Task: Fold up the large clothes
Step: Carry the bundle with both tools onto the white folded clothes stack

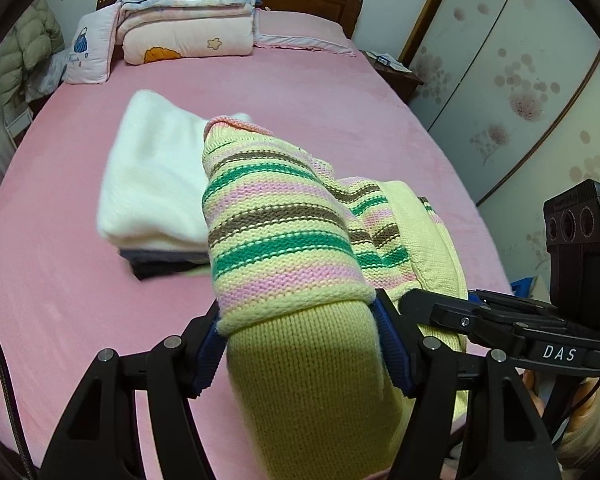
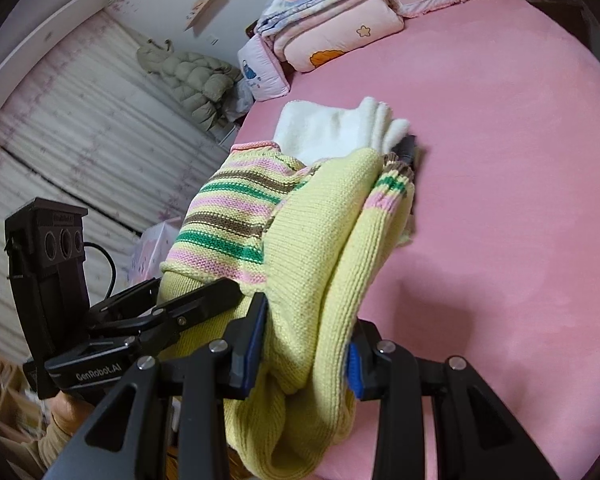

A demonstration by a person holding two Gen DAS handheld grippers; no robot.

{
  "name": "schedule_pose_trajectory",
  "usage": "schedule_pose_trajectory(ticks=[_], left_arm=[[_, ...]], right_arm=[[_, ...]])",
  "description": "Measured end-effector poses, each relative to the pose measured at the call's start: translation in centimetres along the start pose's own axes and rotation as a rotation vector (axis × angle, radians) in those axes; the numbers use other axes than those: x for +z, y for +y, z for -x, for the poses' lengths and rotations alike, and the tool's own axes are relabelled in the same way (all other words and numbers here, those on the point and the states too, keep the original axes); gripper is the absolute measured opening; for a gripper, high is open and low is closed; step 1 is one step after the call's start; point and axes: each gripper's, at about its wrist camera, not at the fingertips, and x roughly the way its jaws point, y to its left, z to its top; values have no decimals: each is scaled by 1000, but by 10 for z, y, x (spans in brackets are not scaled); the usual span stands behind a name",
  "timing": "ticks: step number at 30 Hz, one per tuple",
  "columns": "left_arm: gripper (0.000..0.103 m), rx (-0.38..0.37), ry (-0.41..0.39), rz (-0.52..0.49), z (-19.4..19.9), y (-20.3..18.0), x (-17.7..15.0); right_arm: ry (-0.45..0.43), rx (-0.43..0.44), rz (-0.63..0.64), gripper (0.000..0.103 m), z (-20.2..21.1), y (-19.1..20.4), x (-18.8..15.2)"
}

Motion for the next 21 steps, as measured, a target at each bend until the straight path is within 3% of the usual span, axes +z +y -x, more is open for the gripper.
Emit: schedule_pose_trajectory(ticks=[7,21], left_arm=[[67,-14,4,-37,-35,76,48],[67,-35,-68,-63,-115,145,130]], right_arm=[[-45,-22,-44,34,-77,20,39],[-130,-90,-37,34,-161,9,122]])
